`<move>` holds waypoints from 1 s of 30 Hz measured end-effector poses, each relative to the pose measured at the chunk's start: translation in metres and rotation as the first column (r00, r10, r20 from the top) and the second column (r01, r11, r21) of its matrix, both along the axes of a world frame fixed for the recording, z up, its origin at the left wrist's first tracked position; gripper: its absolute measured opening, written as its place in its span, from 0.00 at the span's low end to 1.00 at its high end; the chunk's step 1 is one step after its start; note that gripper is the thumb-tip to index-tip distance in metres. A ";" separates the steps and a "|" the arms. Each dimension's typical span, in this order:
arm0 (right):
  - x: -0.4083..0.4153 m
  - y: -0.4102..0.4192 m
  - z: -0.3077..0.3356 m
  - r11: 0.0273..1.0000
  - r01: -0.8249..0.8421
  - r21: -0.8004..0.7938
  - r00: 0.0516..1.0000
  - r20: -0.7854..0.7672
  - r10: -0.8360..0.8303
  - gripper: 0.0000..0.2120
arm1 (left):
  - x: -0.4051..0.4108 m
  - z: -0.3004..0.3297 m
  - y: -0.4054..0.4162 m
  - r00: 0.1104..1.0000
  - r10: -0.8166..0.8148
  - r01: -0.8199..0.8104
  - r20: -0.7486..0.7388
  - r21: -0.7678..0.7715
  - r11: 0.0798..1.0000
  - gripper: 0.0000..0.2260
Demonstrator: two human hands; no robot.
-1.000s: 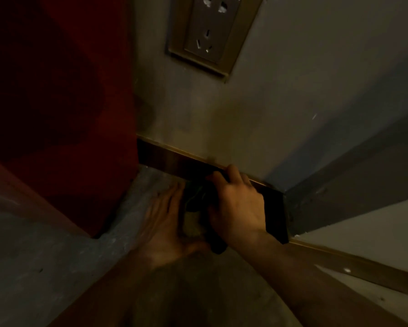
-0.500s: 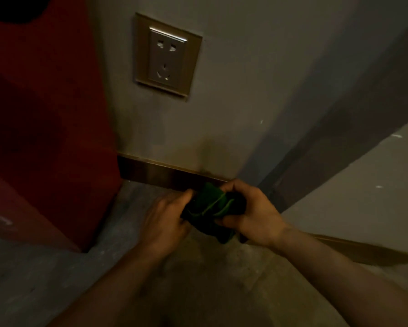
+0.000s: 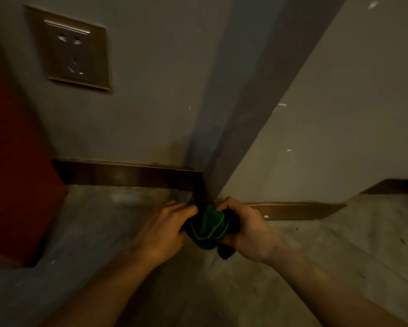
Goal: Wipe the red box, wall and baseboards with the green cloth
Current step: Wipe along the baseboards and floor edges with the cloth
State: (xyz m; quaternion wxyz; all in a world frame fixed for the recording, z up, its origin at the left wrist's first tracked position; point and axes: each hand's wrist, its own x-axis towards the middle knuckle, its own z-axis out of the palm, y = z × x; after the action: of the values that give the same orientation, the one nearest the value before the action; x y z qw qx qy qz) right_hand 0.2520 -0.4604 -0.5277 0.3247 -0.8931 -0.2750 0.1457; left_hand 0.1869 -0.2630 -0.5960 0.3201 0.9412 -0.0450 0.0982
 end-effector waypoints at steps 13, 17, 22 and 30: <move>-0.015 -0.070 -0.026 0.959 0.267 -0.092 0.961 -0.047 -0.272 0.16 | 0.006 -0.015 -0.085 0.996 -0.004 0.013 -0.088 0.103 0.995 0.22; -0.019 -0.094 -0.038 0.929 0.367 -0.046 0.926 -0.079 -0.370 0.19 | 0.007 -0.024 -0.114 0.992 0.008 0.000 -0.127 0.063 0.998 0.26; -0.021 -0.128 -0.048 0.840 0.542 0.030 0.823 -0.218 -0.524 0.21 | 0.020 -0.029 -0.149 0.986 -0.033 0.035 -0.161 0.006 0.999 0.23; -0.014 -0.140 -0.066 0.829 0.547 0.119 0.765 -0.474 -0.436 0.24 | 0.032 -0.046 -0.173 0.979 -0.028 0.025 -0.201 -0.016 1.000 0.26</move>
State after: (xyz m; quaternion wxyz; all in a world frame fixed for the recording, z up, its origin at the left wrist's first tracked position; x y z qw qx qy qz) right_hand 0.2378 -0.6007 -0.5941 0.5136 -0.8311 0.0326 0.2106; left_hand 0.2192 -0.4361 -0.6419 0.3306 0.9434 -0.0242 -0.0017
